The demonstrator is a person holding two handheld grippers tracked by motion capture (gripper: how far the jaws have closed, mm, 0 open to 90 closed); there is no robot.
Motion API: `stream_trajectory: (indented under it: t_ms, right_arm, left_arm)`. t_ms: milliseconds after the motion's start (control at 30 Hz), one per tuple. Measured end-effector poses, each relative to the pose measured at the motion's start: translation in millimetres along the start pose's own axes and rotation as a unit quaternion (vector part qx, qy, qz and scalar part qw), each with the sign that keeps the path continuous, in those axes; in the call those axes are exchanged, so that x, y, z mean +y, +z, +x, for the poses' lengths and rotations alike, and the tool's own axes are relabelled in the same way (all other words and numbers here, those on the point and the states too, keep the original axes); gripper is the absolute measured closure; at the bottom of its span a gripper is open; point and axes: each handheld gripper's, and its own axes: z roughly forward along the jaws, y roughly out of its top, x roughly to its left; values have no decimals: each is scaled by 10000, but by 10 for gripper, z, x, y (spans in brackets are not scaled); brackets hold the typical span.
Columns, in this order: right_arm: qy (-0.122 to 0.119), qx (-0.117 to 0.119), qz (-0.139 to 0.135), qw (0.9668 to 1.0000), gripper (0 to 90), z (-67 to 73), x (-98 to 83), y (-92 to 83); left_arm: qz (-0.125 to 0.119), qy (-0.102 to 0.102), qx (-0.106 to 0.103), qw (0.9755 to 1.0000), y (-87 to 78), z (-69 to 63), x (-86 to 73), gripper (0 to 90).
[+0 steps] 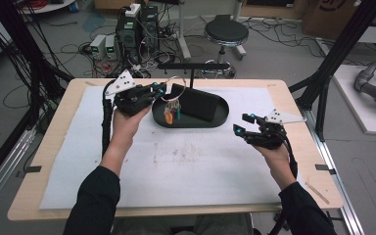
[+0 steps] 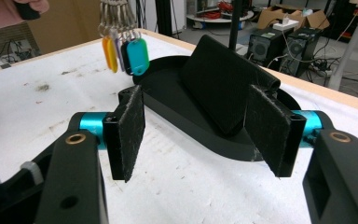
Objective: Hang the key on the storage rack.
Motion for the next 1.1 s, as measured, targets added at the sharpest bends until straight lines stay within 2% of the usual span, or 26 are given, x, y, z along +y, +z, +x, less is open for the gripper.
stream_trajectory:
  t_ms: [133,300,567,733,1000,1100]
  right_arm:
    - [-25,26,13,10000,400,6,-3,-5]
    - [-49,15,-25,10000,402,12,0,-31]
    - [-42,-59,-59,10000,402,3,-14,-80]
    - [-29,-56,-42,10000,408,-4,-27,-91]
    - [-81,-15,-42,10000,417,8,-26,-82]
    - [-115,8,-33,9999,425,25,-23,-77]
  left_arm:
    - [-69,-88,107,9999,32,86,-31,867]
    - [-65,-131,244,9996,73,183,-70,867]
    - [-55,-322,430,9985,89,344,-178,866]
    - [-41,-359,518,9980,121,411,-238,866]
    - [-100,-596,644,9961,160,501,-329,866]
    - [-85,-611,711,9956,173,528,-355,866]
